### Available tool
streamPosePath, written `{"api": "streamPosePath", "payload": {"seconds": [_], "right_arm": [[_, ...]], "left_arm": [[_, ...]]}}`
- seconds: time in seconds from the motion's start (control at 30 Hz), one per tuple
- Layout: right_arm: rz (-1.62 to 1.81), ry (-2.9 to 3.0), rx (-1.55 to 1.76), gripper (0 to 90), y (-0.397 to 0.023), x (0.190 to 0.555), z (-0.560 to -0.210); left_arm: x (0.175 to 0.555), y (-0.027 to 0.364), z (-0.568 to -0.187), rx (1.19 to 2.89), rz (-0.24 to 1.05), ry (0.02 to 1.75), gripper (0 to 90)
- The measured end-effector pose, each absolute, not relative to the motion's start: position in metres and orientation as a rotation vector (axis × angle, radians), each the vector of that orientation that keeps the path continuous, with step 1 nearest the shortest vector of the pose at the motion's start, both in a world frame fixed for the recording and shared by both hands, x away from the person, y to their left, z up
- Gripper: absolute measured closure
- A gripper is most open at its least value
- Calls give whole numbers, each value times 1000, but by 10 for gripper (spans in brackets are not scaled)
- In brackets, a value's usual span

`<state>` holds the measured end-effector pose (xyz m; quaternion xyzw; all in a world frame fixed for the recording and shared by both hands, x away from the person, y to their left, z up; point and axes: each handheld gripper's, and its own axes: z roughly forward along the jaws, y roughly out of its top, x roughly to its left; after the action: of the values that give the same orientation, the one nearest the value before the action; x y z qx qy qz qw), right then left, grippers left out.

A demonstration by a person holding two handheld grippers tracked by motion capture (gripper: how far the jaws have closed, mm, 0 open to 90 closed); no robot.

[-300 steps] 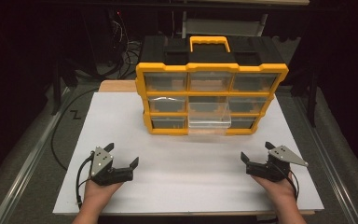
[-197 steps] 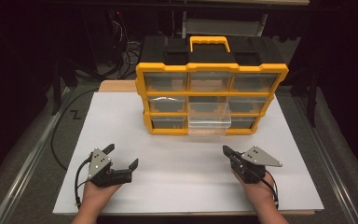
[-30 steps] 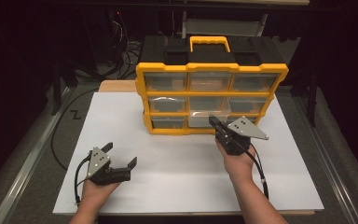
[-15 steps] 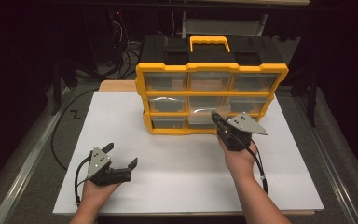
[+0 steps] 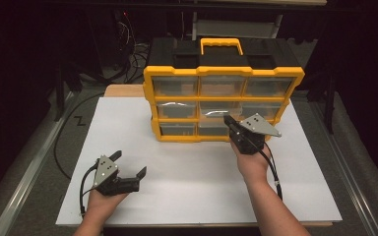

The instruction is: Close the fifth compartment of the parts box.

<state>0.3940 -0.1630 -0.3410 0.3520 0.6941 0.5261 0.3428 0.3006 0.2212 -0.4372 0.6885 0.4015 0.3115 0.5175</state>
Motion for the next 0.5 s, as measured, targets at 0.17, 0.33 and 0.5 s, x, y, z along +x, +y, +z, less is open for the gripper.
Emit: {"api": "streamPosePath", "payload": {"seconds": [0.17, 0.33, 0.5], "right_arm": [[1353, 1802, 924, 900, -162, 400, -336], [1336, 1804, 942, 900, -160, 408, -336], [1315, 1805, 955, 900, -159, 415, -338]], "left_arm": [[299, 222, -437, 1649, 748, 961, 1], [300, 222, -437, 1647, 748, 964, 1], [300, 222, -437, 1647, 747, 960, 0]]}}
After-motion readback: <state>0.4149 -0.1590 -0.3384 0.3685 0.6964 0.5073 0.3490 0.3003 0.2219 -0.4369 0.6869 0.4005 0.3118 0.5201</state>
